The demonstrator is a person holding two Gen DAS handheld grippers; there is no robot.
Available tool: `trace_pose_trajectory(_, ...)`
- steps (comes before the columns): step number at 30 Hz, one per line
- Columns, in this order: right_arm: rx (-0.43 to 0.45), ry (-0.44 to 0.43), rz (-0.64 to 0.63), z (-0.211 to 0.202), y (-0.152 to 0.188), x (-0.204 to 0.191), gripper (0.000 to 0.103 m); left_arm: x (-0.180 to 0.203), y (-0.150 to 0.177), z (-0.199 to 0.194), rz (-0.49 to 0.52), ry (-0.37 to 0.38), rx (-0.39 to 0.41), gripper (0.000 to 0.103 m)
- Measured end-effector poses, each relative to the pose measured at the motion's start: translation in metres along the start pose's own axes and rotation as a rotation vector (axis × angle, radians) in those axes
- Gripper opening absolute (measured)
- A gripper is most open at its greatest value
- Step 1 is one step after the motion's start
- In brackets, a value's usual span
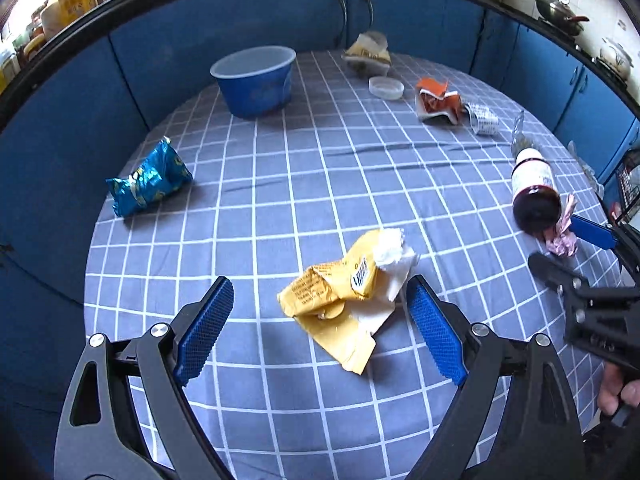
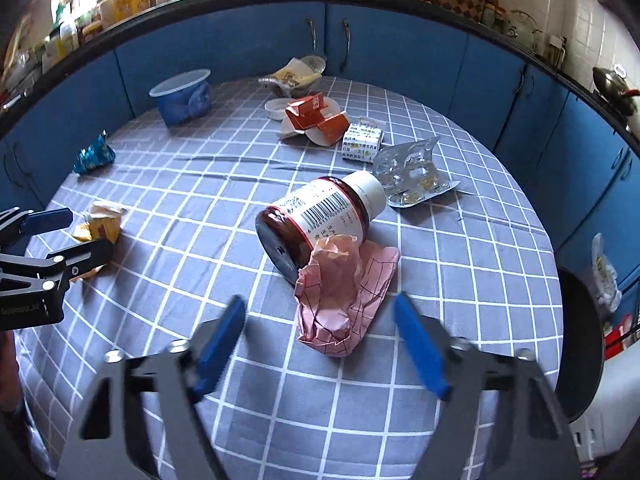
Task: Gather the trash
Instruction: 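Grasp the yellow wrapper with the left tool while the right tool grasps the pink tissue, then carry the yellow wrapper and pink tissue with both tools over the bin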
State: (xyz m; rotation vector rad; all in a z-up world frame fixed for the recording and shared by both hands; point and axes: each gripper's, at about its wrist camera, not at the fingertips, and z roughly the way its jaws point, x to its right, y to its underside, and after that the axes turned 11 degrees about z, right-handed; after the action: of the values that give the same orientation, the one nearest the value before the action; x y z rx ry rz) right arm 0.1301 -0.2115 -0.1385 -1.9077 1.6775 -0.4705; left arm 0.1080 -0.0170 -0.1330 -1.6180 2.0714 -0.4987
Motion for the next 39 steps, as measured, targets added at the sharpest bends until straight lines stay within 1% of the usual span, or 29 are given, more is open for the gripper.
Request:
trace_pose_trajectory(2,0.001,-0.009,0.004,-0.001,-0.001,0.002,0.058,0.000,0.001,0.005,-0.002,-0.002,-0.008,0.087)
trace_pose_trajectory(4,0.002,-0.012,0.002,-0.001,-0.002,0.003,0.043,-0.001,0.002,0.010,-0.012,0.010,-0.019,0.087)
trace_pose_trajectory(5,0.000,-0.019,0.002,-0.001,-0.002,0.004,0.038,-0.002,0.002,0.012,-0.019,0.021,-0.022,0.086)
trace_pose_trajectory(6,0.003,-0.016,0.000,-0.002,-0.002,0.004,0.031,-0.002,0.003,0.012,-0.022,0.019,-0.018,0.083)
trace_pose_trajectory(7,0.002,-0.021,-0.003,-0.002,-0.002,0.005,0.029,-0.001,0.003,0.011,-0.017,0.010,-0.011,0.080)
trace_pose_trajectory(8,0.002,-0.033,0.003,-0.002,-0.002,0.007,0.028,-0.001,0.002,0.011,-0.015,0.007,-0.008,0.075)
trace_pose_trajectory(9,0.002,-0.041,0.011,-0.003,-0.002,0.008,0.022,-0.001,0.002,0.011,-0.017,0.008,-0.005,0.067)
trace_pose_trajectory(10,0.004,-0.044,0.020,-0.004,-0.002,0.010,0.021,-0.002,0.001,0.010,-0.023,0.003,0.000,0.060)
trace_pose_trajectory(12,0.002,-0.044,0.024,-0.005,-0.002,0.012,0.021,-0.003,-0.001,0.008,-0.030,0.013,0.005,0.054)
trace_pose_trajectory(15,0.005,-0.044,0.030,-0.008,-0.001,0.013,0.021,-0.004,-0.003,0.002,-0.040,0.018,0.023,0.048)
trace_pose_trajectory(18,0.014,-0.046,0.037,-0.012,0.000,0.015,0.021,-0.003,-0.006,-0.003,-0.042,0.020,0.037,0.045)
trace_pose_trajectory(24,0.040,-0.040,0.056,-0.023,-0.003,0.023,0.021,0.006,-0.018,-0.016,-0.026,0.033,0.076,0.044)
trace_pose_trajectory(31,0.064,-0.024,0.090,-0.033,-0.005,0.042,0.021,0.025,-0.033,-0.024,-0.002,0.067,0.094,0.044)
trace_pose_trajectory(39,0.089,-0.001,0.132,-0.043,-0.004,0.071,0.021,0.065,-0.056,-0.031,0.071,0.100,0.130,0.044)
